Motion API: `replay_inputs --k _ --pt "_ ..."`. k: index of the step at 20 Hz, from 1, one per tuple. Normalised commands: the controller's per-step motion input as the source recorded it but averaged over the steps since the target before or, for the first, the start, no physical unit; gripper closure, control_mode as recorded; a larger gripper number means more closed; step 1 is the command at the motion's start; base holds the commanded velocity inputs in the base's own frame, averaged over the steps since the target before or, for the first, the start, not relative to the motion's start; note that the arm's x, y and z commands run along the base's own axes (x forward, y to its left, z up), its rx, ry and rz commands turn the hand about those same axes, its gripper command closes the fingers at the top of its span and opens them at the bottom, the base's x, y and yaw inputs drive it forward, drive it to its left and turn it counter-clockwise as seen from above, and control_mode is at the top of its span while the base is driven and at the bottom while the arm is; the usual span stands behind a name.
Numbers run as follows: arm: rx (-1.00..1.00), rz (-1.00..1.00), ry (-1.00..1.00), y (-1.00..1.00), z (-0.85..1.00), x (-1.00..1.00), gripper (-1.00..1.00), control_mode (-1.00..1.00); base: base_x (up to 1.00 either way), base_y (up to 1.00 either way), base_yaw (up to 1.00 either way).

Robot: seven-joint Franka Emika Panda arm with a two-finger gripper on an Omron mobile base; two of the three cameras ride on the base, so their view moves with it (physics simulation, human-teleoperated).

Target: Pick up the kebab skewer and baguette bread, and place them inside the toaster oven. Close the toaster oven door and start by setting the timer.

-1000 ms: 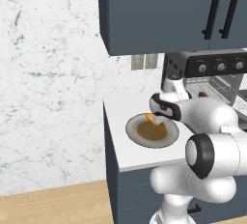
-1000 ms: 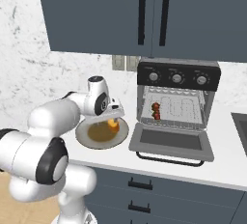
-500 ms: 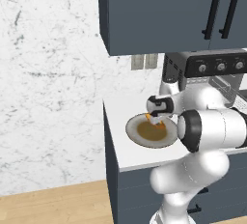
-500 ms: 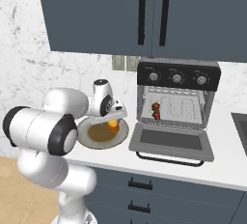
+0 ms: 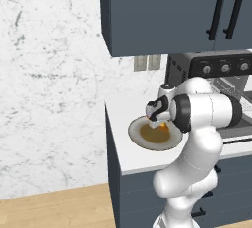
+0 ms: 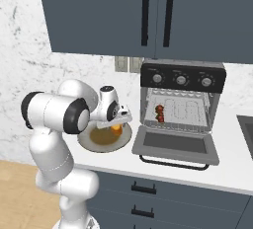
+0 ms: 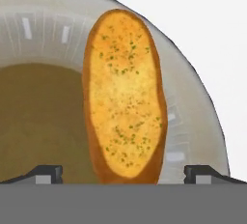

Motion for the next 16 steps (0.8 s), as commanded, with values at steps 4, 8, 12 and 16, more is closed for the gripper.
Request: replay_inputs --k 4,8,12,16 --pt "0.0 0.0 0.0 0.0 -0.41 0.26 -1.0 -1.0 0.0 0.0 0.0" --pt "0.0 0.0 0.0 0.0 -0.28 0.04 -1.0 -1.0 0.0 0.0 0.0" --pt "0.0 0.0 0.0 0.0 -0.2 0.0 1.0 -1.0 0.0 0.0 0.0" --pt "0.0 0.0 0.0 0.0 -0.28 0.0 1.0 -1.0 0.0 0.0 0.0"
